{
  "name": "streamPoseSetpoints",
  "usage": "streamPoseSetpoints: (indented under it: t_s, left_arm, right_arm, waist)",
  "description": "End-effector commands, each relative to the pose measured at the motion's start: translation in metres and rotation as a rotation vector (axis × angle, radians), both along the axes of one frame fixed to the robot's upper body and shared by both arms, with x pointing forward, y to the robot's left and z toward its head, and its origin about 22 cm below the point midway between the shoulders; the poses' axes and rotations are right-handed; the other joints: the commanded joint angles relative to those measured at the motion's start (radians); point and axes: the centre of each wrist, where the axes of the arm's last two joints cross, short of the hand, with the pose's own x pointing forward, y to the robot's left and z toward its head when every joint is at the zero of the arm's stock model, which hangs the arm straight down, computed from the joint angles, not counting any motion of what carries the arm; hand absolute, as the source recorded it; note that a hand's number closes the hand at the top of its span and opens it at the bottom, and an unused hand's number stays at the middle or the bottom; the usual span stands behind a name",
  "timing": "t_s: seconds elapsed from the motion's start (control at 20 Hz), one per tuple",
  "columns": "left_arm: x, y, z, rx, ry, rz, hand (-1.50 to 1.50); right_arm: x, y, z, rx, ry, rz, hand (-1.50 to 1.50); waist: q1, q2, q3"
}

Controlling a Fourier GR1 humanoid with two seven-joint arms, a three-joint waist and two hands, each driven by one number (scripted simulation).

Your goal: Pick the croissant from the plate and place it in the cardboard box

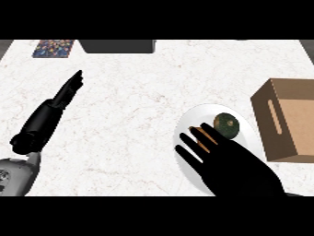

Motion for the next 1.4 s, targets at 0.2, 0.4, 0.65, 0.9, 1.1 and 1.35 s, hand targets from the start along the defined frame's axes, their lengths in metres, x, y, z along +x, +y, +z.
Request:
streamPoseSetpoints:
  t_s: [0.2, 0.4, 0.65, 0.9, 1.1, 1.35]
  left_arm:
    - [0.006, 0.007, 0.014, 0.021, 0.003, -0.007, 0.0]
    - [0.005, 0.008, 0.001, 0.002, -0.008, -0.008, 0.0]
    - [-0.01, -0.001, -0.018, -0.003, 0.006, 0.0, 0.0]
    - [0.0, 0.014, 0.004, 0.012, -0.005, 0.001, 0.0]
    - [0.008, -0.009, -0.004, 0.01, -0.021, 0.009, 0.0]
    - [0.0, -0.004, -0.014, 0.016, -0.011, 0.0, 0.0]
  right_arm:
    - [-0.01, 0.025, -0.023, -0.05, 0.023, -0.07, -1.5]
    - [-0.015, 0.033, -0.037, -0.085, -0.066, -0.08, -1.5]
    - [-0.002, 0.036, -0.057, -0.061, -0.072, -0.082, -1.5]
    - [0.026, 0.037, -0.069, -0.126, -0.07, -0.102, -1.5]
    - [0.008, 0.01, -0.089, -0.151, -0.097, -0.106, -1.5]
    - [0.04, 0.019, -0.1, -0.121, -0.068, -0.111, -1.5]
  waist:
    - [0.0, 0.001, 0.001]
    - [0.0, 0.002, 0.001]
    - [0.002, 0.003, 0.001]
    - [0.005, 0.003, 0.001]
    - [-0.004, 0.003, 0.001]
    - [0.001, 0.003, 0.001]
